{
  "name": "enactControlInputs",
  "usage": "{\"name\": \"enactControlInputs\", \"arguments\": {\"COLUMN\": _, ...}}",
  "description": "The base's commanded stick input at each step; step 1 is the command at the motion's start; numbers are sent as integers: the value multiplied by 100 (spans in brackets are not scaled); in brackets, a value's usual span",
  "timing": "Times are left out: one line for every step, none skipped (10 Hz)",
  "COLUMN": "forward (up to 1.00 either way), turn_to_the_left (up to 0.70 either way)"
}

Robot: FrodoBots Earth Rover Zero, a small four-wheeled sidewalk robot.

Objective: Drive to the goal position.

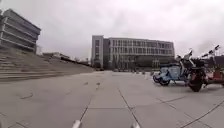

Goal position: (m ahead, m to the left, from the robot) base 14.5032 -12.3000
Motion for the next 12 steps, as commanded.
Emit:
{"name": "enactControlInputs", "arguments": {"forward": 70, "turn_to_the_left": 0}}
{"name": "enactControlInputs", "arguments": {"forward": 70, "turn_to_the_left": 0}}
{"name": "enactControlInputs", "arguments": {"forward": 70, "turn_to_the_left": 0}}
{"name": "enactControlInputs", "arguments": {"forward": 70, "turn_to_the_left": 0}}
{"name": "enactControlInputs", "arguments": {"forward": 70, "turn_to_the_left": 0}}
{"name": "enactControlInputs", "arguments": {"forward": 70, "turn_to_the_left": 0}}
{"name": "enactControlInputs", "arguments": {"forward": 70, "turn_to_the_left": 0}}
{"name": "enactControlInputs", "arguments": {"forward": 70, "turn_to_the_left": 0}}
{"name": "enactControlInputs", "arguments": {"forward": 70, "turn_to_the_left": 0}}
{"name": "enactControlInputs", "arguments": {"forward": 70, "turn_to_the_left": 0}}
{"name": "enactControlInputs", "arguments": {"forward": 70, "turn_to_the_left": 0}}
{"name": "enactControlInputs", "arguments": {"forward": 70, "turn_to_the_left": 0}}
